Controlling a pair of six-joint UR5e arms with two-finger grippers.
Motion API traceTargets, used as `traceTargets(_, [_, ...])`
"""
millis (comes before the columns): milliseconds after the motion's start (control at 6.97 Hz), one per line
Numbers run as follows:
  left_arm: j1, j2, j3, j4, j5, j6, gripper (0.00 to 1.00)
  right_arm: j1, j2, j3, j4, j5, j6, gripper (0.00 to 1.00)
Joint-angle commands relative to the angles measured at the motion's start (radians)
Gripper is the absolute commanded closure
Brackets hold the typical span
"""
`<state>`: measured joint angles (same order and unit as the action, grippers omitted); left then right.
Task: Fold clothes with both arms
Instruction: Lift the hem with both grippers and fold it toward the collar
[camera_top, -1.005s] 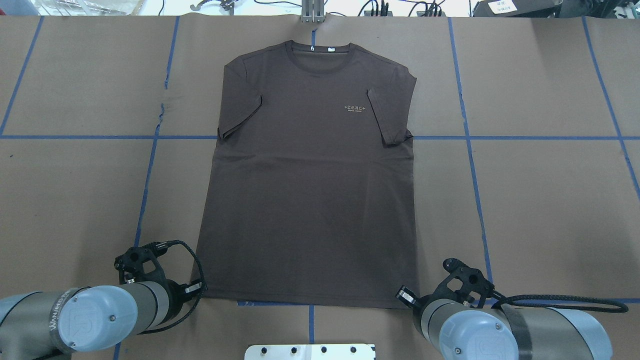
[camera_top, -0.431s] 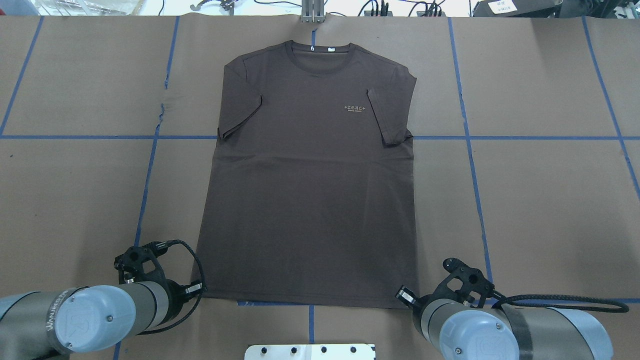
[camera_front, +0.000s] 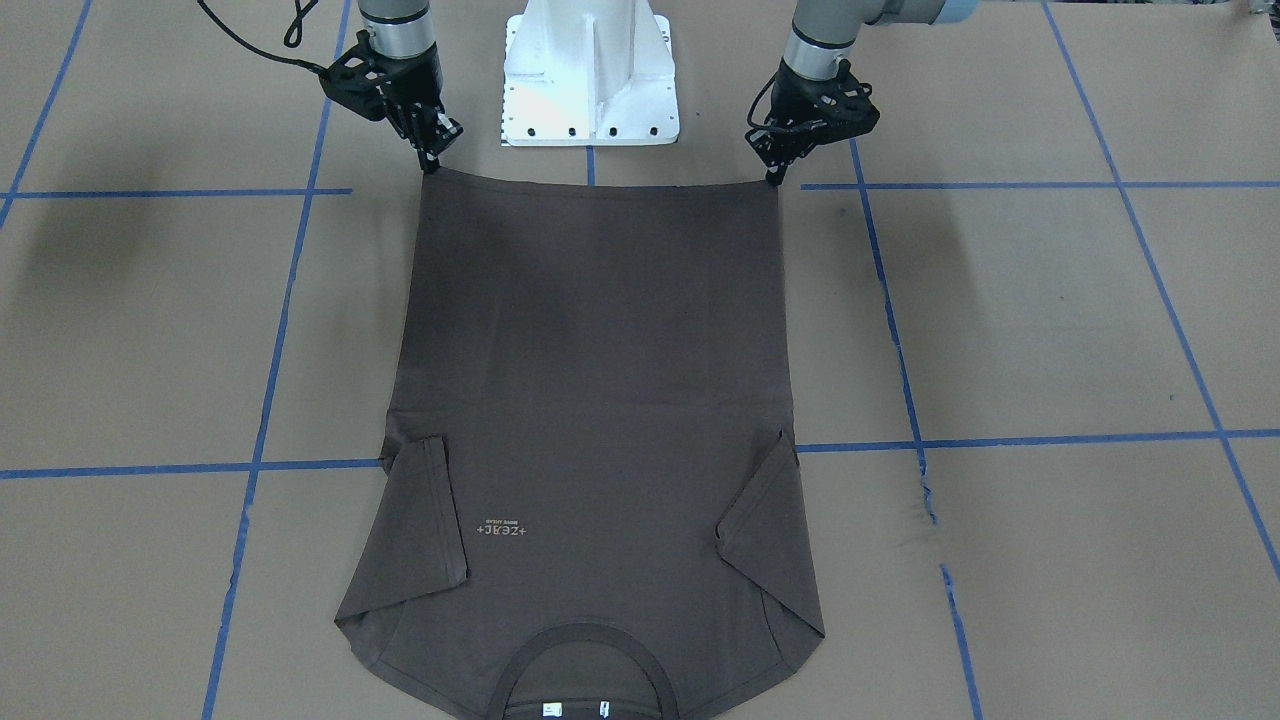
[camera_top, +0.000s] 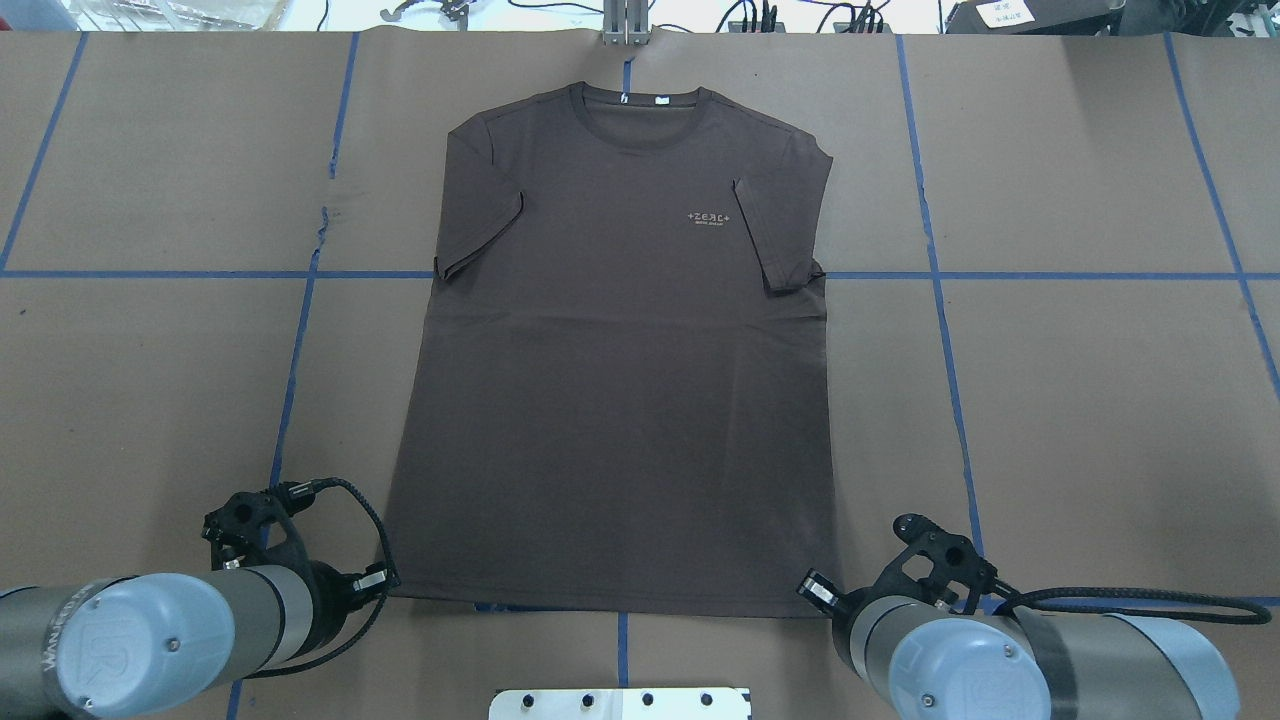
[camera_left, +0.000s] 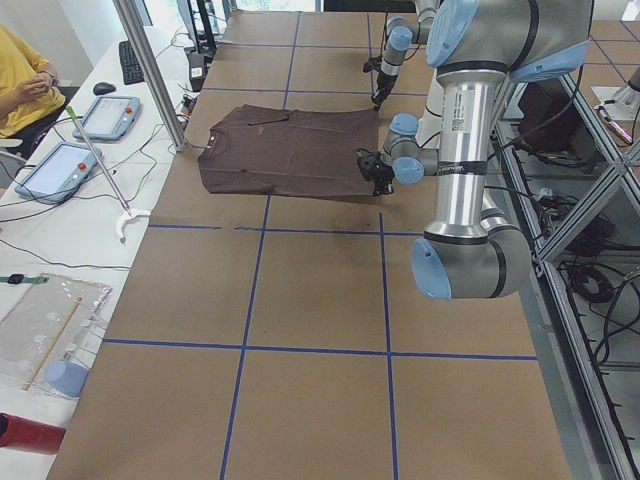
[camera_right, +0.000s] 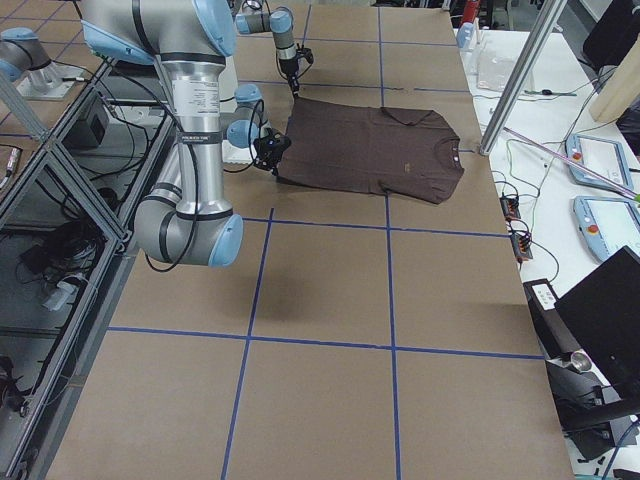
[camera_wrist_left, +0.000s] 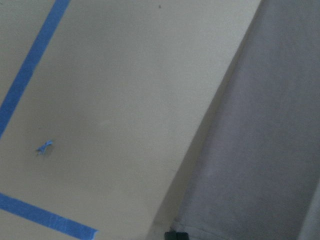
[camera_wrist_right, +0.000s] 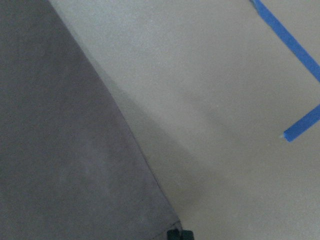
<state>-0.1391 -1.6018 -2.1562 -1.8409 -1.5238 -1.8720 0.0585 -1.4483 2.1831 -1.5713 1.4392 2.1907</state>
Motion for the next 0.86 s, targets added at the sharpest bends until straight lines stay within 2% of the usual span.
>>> traceTargets(0, [0.092, 0.008, -0.071, 0.043, 0.002, -0.092, 1.00, -0.015, -0.075, 0.079, 0.001, 0.001, 0.000, 1.00])
traceTargets(287, [0.195, -0.004, -0.175, 0.134, 0.002, -0.206, 1.00, -0.060, -0.107, 0.144, -0.001, 0.003, 0.004, 1.00])
traceTargets(431, [0.202, -0.016, -0.206, 0.153, -0.002, -0.217, 1.00, -0.066, -0.148, 0.196, -0.001, 0.003, 0.004, 1.00])
traceTargets(574, [0.193, -0.021, -0.224, 0.181, -0.019, -0.217, 1.00, -0.042, -0.141, 0.222, 0.000, -0.006, 0.006, 1.00])
traceTargets(718, [0.155, -0.038, -0.225, 0.213, -0.035, -0.201, 1.00, 0.036, -0.127, 0.221, 0.001, -0.005, -0.012, 1.00])
